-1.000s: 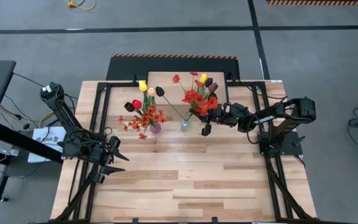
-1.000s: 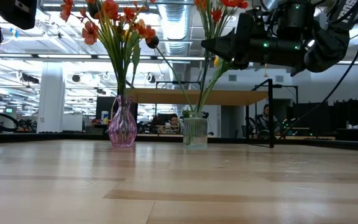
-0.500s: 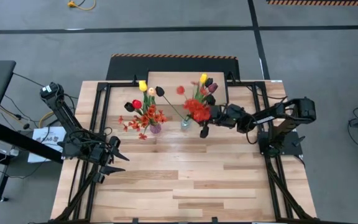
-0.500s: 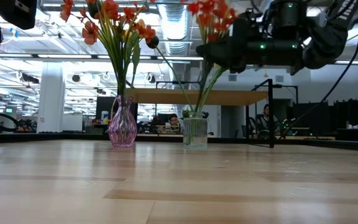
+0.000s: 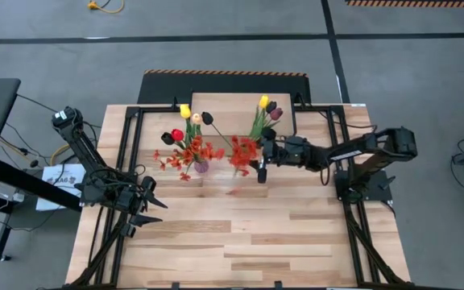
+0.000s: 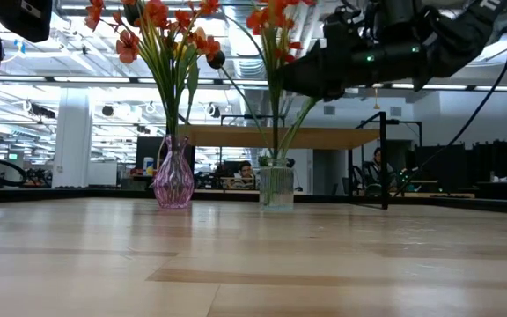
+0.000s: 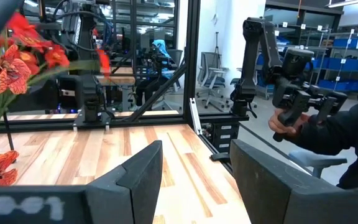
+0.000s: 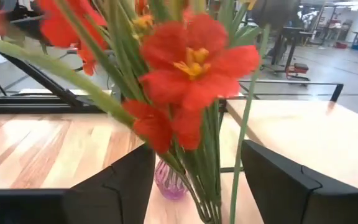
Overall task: Pick and place flowers into a vace then onto a shelf
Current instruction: Put the orange flower into the transparent vase, then put the transparent vase with flowers on the shelf
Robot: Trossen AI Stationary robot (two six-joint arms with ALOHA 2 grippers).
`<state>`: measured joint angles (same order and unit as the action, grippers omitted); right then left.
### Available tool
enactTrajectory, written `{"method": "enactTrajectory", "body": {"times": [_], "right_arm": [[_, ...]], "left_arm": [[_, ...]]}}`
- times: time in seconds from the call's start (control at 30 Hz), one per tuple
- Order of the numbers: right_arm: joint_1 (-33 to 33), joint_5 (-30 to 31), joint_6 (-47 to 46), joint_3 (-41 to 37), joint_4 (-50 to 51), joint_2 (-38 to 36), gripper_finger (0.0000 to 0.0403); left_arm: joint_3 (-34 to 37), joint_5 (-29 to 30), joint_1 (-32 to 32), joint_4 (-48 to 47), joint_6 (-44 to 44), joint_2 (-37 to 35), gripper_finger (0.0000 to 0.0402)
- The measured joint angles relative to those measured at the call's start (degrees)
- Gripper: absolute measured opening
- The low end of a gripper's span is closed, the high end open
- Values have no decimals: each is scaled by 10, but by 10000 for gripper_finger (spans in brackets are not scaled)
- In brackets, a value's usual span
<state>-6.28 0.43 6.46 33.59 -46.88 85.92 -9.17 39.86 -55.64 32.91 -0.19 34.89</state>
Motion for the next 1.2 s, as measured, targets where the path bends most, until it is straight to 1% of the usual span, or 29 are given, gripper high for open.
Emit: {"method": "enactTrajectory", "body": {"times": [0.33, 0.6, 0.97, 1.1, 1.2], "right_arm": [[24, 1, 0, 0, 140, -75, 222], [45, 0, -9, 0, 224, -116, 221], [82, -1, -58, 0, 372, -191, 221], [106, -5, -98, 0, 401, -202, 221], [127, -6, -129, 0, 397, -195, 221]], "left_arm": [[0, 0, 0, 0, 0, 0, 178], [0, 0, 0, 0, 0, 0, 178], [0, 0, 0, 0, 0, 0, 178], [0, 0, 0, 2, 0, 0, 178], [0, 0, 0, 3, 0, 0, 178]]}}
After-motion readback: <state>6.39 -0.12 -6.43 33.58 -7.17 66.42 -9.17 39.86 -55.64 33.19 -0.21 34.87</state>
